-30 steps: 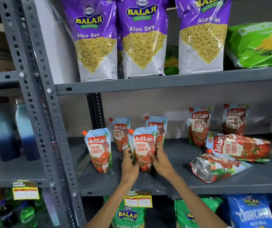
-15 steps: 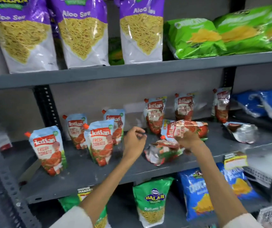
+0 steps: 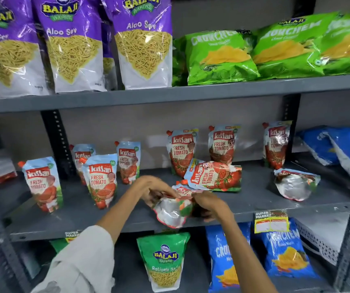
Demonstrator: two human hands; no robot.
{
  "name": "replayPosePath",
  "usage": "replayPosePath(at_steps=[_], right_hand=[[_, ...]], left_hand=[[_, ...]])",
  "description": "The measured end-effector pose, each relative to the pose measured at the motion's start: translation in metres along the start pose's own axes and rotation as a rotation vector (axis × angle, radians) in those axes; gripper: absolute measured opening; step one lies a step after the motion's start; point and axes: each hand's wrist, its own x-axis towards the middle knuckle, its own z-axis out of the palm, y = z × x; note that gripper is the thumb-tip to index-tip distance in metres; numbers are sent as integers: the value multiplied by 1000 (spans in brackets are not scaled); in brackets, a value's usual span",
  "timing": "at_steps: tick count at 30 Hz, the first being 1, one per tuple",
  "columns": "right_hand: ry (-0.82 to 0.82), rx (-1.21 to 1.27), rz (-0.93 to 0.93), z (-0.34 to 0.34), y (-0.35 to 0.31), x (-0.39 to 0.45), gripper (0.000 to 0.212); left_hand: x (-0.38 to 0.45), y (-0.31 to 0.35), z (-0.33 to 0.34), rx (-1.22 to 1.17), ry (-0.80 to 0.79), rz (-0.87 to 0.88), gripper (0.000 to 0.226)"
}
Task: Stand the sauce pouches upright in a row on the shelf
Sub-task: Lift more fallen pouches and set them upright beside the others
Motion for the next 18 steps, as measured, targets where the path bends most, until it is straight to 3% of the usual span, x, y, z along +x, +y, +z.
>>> replayPosePath(at_steps=[2, 4, 5, 7, 11, 15, 18], right_hand=[[-153, 151, -18, -4, -4, -7, 17], [-259, 244, -68, -6, -8, -15, 8], [-288, 259, -110, -6, -12, -19, 4], [-322, 283, -201, -4, -20, -24, 16], [-294, 364, -425, -2, -39, -25, 34], [-132, 285, -691, 4, -62, -19, 42], [5, 281, -804, 25, -69, -2, 59]], left_hand=[[-15, -3, 8, -79, -53, 25, 29], [-30, -6, 15, -128, -31, 85, 38], [-38, -7, 17, -137, 13, 120, 45], [-53, -13, 16, -152, 146, 190, 55], [-72, -22, 7, -155, 346, 344, 48], [-72, -25, 2, -125, 655, 585, 76], [-49, -36, 9, -139, 892, 748, 82]])
